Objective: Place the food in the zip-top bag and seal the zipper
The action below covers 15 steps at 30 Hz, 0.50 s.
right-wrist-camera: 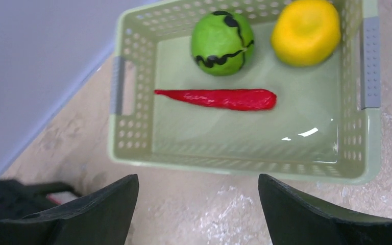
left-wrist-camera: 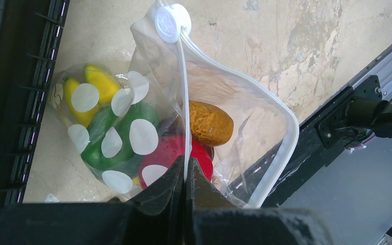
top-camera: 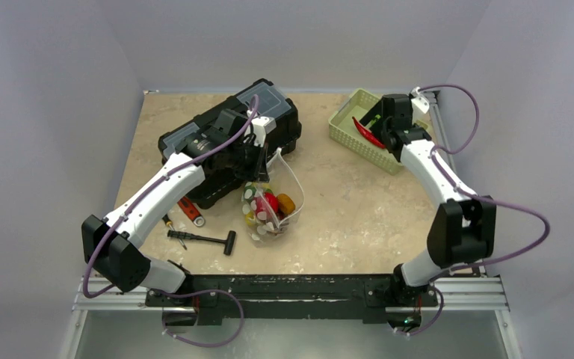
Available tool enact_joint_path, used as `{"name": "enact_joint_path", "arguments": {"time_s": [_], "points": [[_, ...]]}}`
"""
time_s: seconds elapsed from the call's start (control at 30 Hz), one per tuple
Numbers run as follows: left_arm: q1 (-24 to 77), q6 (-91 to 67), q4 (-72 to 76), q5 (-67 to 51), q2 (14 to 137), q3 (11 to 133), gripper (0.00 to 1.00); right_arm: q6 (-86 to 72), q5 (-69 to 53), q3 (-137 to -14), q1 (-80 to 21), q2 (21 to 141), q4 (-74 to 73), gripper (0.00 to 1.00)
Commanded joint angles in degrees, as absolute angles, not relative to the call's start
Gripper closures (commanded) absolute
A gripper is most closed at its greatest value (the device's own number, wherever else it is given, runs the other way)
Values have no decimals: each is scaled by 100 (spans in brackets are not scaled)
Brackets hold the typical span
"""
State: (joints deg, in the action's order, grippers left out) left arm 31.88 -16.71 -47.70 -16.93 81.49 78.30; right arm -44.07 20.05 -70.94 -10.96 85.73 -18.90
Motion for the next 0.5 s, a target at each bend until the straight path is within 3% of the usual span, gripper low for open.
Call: {"name": "enact_joint_path", "arguments": {"time_s": [0.0, 0.3, 0.47], "points": [[3170, -1591, -4727, -1788, 8068, 8049, 100, -5513, 1882, -7717, -695, 9174, -2349, 14], [3168, -1600, -4733, -1833, 8156, 8077, 100, -6697, 1543, -8349, -66, 10373, -2739, 17], [3164, -1608, -4732, -1861, 8167, 8077, 100, -7107, 1379, -8452, -18, 10882, -2686, 26]]}}
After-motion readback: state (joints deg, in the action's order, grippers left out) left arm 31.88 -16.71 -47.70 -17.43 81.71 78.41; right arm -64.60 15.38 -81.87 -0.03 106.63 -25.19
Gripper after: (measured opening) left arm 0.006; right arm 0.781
